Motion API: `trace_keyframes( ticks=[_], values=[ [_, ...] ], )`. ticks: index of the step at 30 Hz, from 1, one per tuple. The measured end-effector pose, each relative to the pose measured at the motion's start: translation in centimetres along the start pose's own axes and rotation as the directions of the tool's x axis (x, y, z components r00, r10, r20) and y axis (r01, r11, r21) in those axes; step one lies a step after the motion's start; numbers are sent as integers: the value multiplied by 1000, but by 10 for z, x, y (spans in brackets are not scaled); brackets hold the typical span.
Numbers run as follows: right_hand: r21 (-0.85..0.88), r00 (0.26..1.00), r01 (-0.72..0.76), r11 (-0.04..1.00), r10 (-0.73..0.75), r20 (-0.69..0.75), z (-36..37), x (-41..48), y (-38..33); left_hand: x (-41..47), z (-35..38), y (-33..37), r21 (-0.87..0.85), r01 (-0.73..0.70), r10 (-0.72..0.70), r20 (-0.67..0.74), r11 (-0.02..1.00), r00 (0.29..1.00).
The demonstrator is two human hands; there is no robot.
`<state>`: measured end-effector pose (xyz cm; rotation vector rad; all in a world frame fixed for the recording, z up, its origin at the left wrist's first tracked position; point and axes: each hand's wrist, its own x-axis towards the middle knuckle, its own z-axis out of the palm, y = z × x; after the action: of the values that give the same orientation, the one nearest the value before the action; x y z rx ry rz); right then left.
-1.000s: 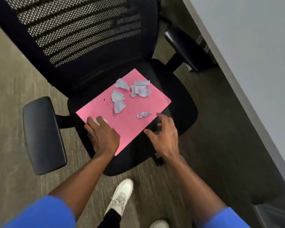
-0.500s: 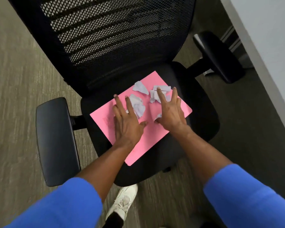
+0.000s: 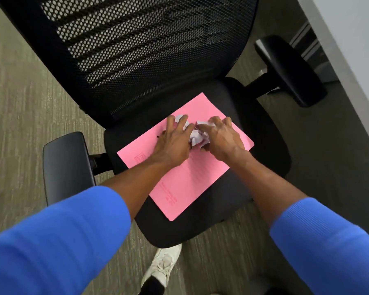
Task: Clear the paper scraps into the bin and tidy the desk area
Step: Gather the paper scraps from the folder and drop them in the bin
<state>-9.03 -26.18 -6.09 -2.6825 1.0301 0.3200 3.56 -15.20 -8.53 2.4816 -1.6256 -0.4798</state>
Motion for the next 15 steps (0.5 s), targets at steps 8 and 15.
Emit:
trace_keyframes(
  ticks=[8, 15],
  values=[
    [132, 986, -87, 987, 104, -129, 13, -25, 2, -13, 17, -1, 48, -21, 25, -89, 999, 996],
    [402, 919, -257, 879, 351, -180, 20, -41, 12, -20, 20, 4, -84, 4, -21, -203, 996, 979]
  ],
)
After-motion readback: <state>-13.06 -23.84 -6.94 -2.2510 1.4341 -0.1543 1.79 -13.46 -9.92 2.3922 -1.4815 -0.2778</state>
